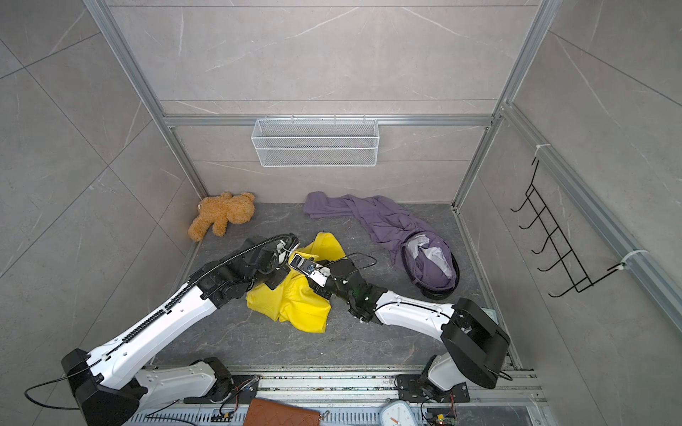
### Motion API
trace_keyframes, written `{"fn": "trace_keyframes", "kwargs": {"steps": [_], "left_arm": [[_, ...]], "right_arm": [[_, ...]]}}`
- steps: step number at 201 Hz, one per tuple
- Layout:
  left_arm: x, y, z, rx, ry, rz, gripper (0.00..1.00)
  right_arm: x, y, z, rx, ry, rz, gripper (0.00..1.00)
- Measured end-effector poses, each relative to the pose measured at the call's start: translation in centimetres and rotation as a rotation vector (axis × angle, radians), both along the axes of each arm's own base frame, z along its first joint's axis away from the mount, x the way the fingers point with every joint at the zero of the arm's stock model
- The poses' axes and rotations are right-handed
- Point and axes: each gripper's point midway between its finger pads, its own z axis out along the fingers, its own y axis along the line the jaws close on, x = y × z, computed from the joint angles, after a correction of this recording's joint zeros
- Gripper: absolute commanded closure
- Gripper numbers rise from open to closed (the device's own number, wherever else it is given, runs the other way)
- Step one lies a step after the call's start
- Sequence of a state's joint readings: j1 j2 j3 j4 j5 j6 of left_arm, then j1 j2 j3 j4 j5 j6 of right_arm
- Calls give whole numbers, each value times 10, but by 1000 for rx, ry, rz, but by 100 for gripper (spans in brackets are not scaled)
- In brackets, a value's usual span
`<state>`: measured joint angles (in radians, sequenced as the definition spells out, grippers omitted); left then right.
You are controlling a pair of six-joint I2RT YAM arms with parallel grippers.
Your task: Remove the belt from the trousers
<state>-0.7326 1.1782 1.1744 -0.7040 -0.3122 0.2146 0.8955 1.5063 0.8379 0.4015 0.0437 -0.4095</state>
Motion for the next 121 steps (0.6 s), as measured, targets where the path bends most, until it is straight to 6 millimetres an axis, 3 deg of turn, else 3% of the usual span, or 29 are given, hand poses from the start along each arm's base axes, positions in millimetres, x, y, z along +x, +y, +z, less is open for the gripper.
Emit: {"fn": "trace_keyframes", "kwargs": {"steps": [13, 33, 55, 78, 99, 121], "left_arm": [[-2, 0, 0, -17, 12, 6, 100], [-8, -1, 1, -51, 31, 7, 100], [-14, -8, 4, -117, 22, -13, 100], [-17, -8, 14, -183, -22, -16, 100], [-18, -6, 23, -224, -68, -15, 78], [-20, 14, 13, -183, -103, 40, 58]], "right_arm": [[-4, 0, -5, -11, 23, 35, 91], [-12, -2, -4, -21, 99, 143, 94], [-18, -12, 8, -49, 194, 252, 95], [-35, -16, 30, -96, 295, 383, 99], [-53, -17, 52, -101, 354, 479, 100], [-60, -27, 63, -101, 418, 514, 100]]}}
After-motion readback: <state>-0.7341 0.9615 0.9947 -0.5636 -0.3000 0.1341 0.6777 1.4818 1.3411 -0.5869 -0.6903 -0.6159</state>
